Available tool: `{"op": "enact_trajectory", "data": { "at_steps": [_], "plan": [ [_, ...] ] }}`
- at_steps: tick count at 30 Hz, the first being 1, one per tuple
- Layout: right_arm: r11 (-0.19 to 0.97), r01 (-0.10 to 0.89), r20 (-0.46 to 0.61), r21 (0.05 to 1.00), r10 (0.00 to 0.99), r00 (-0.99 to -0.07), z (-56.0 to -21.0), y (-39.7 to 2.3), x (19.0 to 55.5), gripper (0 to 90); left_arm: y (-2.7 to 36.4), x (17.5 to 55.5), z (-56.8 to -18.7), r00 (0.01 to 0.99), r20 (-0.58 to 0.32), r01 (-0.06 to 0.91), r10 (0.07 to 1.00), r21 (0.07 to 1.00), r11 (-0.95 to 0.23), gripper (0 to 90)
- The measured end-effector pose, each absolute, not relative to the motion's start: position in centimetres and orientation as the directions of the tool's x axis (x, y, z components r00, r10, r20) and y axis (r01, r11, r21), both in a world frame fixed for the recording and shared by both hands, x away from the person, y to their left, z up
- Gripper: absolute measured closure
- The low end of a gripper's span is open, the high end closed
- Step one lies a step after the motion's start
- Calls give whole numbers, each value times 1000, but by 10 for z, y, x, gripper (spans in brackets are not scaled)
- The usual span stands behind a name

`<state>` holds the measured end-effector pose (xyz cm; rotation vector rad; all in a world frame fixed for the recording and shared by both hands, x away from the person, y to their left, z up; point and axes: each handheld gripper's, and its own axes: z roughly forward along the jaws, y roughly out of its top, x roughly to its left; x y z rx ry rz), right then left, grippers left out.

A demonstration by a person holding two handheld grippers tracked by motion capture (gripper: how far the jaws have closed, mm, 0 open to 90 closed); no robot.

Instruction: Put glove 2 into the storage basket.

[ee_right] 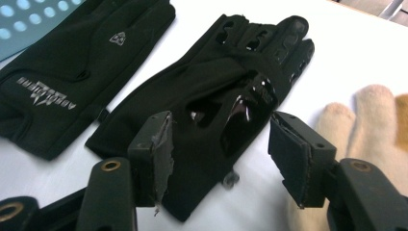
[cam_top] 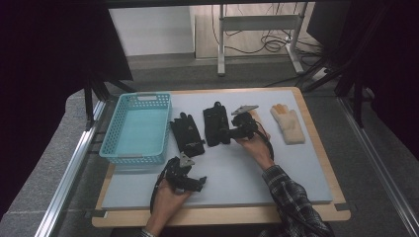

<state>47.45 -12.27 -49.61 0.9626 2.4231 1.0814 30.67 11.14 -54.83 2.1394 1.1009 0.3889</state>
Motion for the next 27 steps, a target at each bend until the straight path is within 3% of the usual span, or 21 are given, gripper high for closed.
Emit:
{"op": "enact_trajectory", "data": {
  "at_steps": [23, 25, 27],
  "plan": [
    [542, 497, -78, 678, 725, -685, -525, -73, 520, 366, 111, 307, -548, 596, -45, 594, 802, 697, -402, 28],
    [539, 504, -80, 675, 732, -676, -525, -72, 519, 395, 111, 307, -548, 596, -45, 594, 801, 696, -403, 28],
    [535, 510, -62, 673, 728, -682, -525, -71, 517, 497, 111, 307, -548, 596, -44, 594, 802, 696, -403, 27]
  ]
}}
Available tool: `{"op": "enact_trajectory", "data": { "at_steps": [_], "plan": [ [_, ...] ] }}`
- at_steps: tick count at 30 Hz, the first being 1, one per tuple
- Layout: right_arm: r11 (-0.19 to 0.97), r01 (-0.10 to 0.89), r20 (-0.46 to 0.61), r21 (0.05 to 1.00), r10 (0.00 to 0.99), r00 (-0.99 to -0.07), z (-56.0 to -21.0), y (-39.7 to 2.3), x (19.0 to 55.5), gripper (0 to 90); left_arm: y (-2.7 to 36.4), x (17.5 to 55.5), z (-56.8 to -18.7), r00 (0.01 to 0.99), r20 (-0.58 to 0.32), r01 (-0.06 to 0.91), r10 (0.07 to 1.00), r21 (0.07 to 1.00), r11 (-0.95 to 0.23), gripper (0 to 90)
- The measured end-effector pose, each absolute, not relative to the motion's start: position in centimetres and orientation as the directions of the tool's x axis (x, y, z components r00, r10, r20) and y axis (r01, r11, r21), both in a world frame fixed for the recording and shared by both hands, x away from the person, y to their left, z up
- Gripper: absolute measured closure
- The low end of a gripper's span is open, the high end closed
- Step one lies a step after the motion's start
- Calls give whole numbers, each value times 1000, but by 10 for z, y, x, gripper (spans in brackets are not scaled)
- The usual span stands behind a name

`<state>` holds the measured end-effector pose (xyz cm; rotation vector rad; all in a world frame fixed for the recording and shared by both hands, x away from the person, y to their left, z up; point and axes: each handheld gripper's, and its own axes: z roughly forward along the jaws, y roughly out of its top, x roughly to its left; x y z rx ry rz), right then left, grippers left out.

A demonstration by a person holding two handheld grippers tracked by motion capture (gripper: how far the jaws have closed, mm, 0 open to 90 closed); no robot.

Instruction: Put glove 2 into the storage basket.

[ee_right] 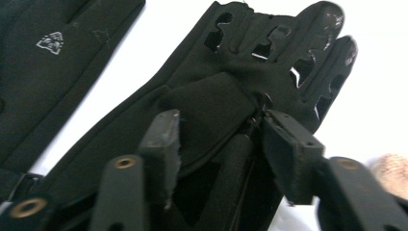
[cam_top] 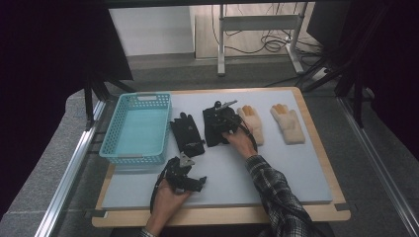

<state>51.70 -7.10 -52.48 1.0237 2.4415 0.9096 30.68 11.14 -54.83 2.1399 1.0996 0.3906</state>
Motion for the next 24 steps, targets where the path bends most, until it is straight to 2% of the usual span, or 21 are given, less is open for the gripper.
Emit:
{"op": "enact_trajectory", "data": {
  "at_steps": [3, 4, 6, 12, 18, 24],
  "plan": [
    [536, 507, -47, 676, 717, -695, -525, -72, 515, 695, 111, 307, -548, 596, -44, 594, 802, 696, -404, 28],
    [536, 507, -47, 676, 717, -695, -525, -72, 515, 695, 111, 307, -548, 596, -44, 594, 802, 696, -404, 28],
    [543, 504, -48, 671, 711, -702, -523, -72, 514, 793, 111, 307, -548, 596, -44, 594, 802, 696, -404, 28],
    [562, 492, -76, 665, 706, -704, -518, -71, 512, 820, 111, 307, -548, 596, -45, 594, 802, 696, -403, 28],
    [534, 482, -48, 695, 703, -710, -502, -84, 504, 822, 111, 307, -548, 596, -46, 594, 802, 697, -402, 27],
    [505, 446, -17, 739, 676, -737, -478, -99, 478, 821, 111, 307, -548, 596, -44, 594, 802, 696, -404, 28]
  ]
}}
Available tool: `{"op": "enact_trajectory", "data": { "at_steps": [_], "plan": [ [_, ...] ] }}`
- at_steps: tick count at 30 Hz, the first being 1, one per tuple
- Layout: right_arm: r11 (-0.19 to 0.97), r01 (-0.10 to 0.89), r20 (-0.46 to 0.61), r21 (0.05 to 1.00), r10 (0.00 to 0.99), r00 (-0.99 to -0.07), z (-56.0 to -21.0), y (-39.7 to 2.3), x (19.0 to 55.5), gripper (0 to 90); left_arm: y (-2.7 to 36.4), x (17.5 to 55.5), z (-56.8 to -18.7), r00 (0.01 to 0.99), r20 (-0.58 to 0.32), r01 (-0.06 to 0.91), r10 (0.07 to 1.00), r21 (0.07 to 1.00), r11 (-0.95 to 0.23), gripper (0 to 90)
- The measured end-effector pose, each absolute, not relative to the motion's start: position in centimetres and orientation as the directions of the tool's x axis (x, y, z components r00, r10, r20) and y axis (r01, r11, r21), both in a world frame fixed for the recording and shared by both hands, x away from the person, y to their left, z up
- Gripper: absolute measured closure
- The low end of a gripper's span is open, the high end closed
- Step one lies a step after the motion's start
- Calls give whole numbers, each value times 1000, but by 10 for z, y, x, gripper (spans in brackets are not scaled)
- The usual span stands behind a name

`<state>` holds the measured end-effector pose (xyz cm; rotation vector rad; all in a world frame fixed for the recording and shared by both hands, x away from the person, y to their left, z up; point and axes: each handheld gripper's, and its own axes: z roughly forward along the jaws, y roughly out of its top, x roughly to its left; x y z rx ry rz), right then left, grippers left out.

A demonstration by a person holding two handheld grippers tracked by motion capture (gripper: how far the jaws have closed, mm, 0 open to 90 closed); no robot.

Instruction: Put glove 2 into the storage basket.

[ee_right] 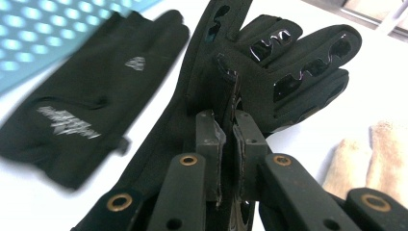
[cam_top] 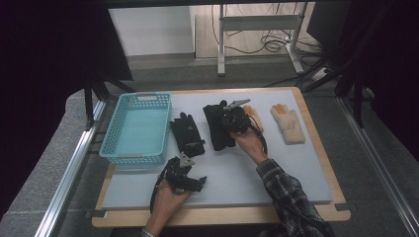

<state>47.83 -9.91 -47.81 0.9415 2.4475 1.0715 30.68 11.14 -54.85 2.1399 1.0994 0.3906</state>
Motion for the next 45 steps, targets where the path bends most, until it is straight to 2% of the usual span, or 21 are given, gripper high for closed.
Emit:
{"op": "enact_trajectory", "data": {
  "at_steps": [9, 14, 20, 25, 27, 30, 33, 35, 40, 45],
  "plan": [
    [491, 408, 1, 770, 638, -770, -456, -115, 432, 816, 111, 307, -548, 596, -45, 594, 802, 697, -403, 28],
    [495, 388, 3, 777, 614, -790, -448, -127, 393, 812, 111, 307, -548, 595, -45, 593, 803, 698, -401, 28],
    [503, 390, 3, 771, 610, -792, -461, -139, 358, 810, 111, 307, -548, 594, -45, 593, 803, 698, -400, 28],
    [480, 420, 35, 770, 626, -779, -483, -149, 343, 800, 111, 306, -549, 593, -46, 595, 804, 698, -398, 28],
    [487, 434, 44, 758, 626, -778, -494, -149, 340, 753, 111, 307, -548, 594, -45, 594, 803, 697, -401, 28],
    [493, 433, 32, 755, 632, -774, -503, -151, 336, 583, 111, 307, -548, 594, -43, 593, 803, 698, -401, 27],
    [463, 430, 27, 775, 655, -755, -496, -161, 338, 528, 112, 307, -548, 594, -45, 595, 803, 697, -401, 27],
    [455, 433, 23, 778, 669, -743, -490, -171, 341, 537, 112, 307, -548, 593, -48, 596, 803, 698, -398, 28],
    [481, 464, 23, 744, 676, -737, -500, -192, 347, 702, 116, 305, -546, 576, -35, 607, 817, 688, -399, 34],
    [518, 455, 14, 724, 648, -761, -518, -192, 341, 739, 130, 302, -546, 534, -54, 629, 843, 692, -354, 36]
  ]
}}
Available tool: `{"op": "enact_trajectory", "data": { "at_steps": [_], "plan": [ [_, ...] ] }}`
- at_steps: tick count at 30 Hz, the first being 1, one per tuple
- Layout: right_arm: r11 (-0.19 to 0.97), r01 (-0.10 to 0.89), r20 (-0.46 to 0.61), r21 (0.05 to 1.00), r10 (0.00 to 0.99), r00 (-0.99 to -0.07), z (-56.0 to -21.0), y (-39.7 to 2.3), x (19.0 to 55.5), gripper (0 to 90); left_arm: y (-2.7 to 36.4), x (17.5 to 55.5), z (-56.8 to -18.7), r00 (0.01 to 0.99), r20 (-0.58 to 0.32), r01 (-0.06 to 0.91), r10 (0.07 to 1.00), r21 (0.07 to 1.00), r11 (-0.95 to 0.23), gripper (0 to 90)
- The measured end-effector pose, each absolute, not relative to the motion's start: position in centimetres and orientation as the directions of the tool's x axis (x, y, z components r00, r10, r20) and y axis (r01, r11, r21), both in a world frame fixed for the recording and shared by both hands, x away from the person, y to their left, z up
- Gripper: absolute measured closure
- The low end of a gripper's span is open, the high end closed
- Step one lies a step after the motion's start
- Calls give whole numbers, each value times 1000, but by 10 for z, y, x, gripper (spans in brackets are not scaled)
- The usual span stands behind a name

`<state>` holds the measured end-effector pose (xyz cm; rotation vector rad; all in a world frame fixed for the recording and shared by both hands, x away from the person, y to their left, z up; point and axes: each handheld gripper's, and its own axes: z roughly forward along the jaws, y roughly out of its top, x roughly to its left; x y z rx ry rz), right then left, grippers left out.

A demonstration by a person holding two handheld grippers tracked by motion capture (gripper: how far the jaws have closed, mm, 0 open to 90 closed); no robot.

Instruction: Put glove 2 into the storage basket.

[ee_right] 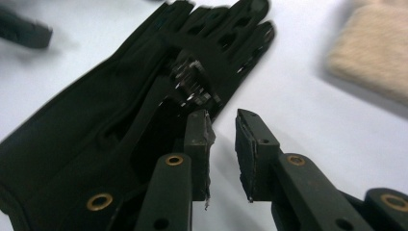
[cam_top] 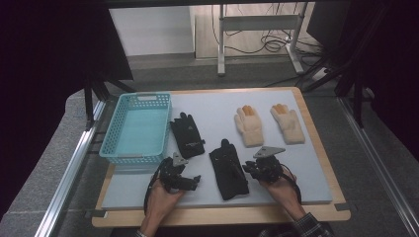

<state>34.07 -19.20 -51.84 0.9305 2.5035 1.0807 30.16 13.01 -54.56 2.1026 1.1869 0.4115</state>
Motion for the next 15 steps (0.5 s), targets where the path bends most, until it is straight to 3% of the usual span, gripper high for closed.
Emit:
{"op": "enact_trajectory", "data": {
  "at_steps": [5, 15],
  "plan": [
    [533, 437, 14, 724, 623, -782, -526, -186, 335, 739, 135, 296, -546, 532, -13, 621, 847, 686, -379, 38],
    [528, 439, 75, 727, 575, -815, -528, -173, 320, 731, 141, 297, -549, 534, -28, 621, 845, 691, -370, 19]
  ]
}}
